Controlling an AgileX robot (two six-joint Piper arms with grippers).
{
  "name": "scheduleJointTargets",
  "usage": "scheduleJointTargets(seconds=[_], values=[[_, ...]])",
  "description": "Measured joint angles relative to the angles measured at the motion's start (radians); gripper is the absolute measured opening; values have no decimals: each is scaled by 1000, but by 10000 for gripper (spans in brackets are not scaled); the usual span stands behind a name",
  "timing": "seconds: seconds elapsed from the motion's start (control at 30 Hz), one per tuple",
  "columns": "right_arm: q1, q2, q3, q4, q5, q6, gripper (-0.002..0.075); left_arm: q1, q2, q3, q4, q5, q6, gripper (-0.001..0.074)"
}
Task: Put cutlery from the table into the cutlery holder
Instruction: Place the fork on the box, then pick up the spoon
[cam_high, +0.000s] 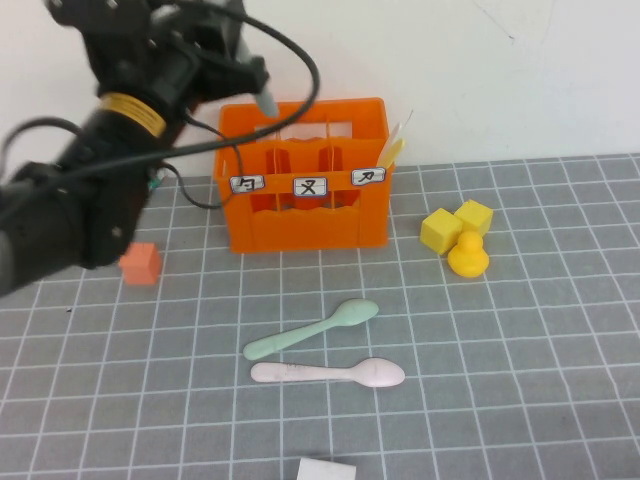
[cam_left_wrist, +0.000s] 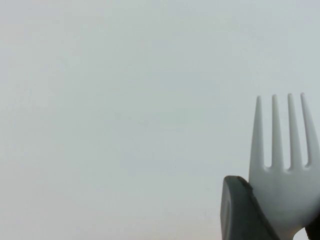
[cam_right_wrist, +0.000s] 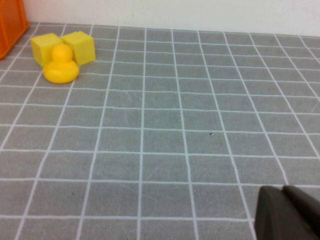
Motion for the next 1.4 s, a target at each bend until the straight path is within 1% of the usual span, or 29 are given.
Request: scheduleJointTargets(seconds=[0.17,0.3,0.47,0.63,0.7,0.8,0.87,0.93,1.0,1.07,1.1,1.13,1.2,1.23,1.27,1.3,1.4], values=[[0,0,0,0,2,0,-3,0,97,-21,33,-26,-58,237],[0,0,0,0,2,0,-3,0,155,-81,87,-16,-62,237],[0,0,0,0,2,0,-3,0,218,-189,123,90,-63,237],[0,0,0,0,2,0,-3,0,278,-245,192,192,-63,237],[0,0,0,0,2,0,-3,0,290,-246,209,214,-63,258],[0,0,0,0,2,0,-3,0,292,-246,218,238,-64,336],[0,0,0,0,2,0,-3,0,284,-249,224,272,-72,370],[0,0,0,0,2,0,-3,0,261,-249,231,325,-84,379],[0,0,0,0,2,0,-3,0,220,-249,256,449,-109,375],[0,0,0,0,2,0,-3,-2,165,-249,287,582,-128,349],[0,0,0,0,2,0,-3,-4,136,-249,301,638,-133,323],[0,0,0,0,2,0,-3,-6,109,-249,320,705,-137,286],[0,0,0,0,2,0,-3,-26,63,-249,344,830,-128,190],[0,0,0,0,2,0,-3,-39,42,-249,348,893,-105,127],[0,0,0,0,2,0,-3,-60,25,-249,350,957,-58,84],[0,0,0,0,2,0,-3,-78,14,-249,347,1010,-7,60],[0,0,0,0,2,0,-3,-157,-4,-251,284,1196,235,19]])
